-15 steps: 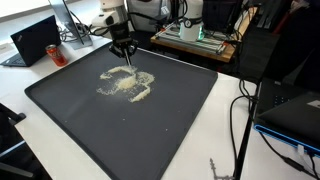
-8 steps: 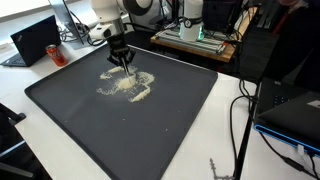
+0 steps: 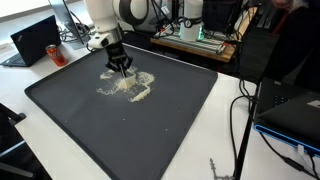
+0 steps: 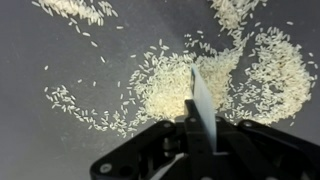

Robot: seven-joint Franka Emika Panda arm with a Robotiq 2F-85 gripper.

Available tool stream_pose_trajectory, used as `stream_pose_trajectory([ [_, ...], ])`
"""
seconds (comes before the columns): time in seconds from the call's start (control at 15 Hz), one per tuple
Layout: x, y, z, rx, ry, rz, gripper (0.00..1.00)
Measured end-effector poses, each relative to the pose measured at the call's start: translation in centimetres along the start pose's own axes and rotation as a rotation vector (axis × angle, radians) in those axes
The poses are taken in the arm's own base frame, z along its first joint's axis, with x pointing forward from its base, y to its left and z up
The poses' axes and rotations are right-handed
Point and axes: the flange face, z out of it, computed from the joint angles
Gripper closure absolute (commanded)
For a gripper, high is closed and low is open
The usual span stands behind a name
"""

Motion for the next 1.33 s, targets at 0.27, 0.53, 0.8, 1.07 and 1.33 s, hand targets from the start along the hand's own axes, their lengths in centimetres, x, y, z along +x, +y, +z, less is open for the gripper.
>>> stream_pose_trajectory([
  [0.27, -0.7, 0.5, 1.4, 0.016, -0.007, 0.013, 0.99],
  [0.53, -0.4, 0.9, 1.7, 0.021, -0.004, 0.011, 0.99],
  [0.8, -0.4, 1.3, 1.7, 0.027, -0.001, 0.015, 0.99],
  [1.07, -0.7, 2.3, 1.8, 0.034, 0.017, 0.034, 0.99],
  [1.33, -1.3, 3.6, 1.8, 0.032, 0.042, 0.067, 0.99],
])
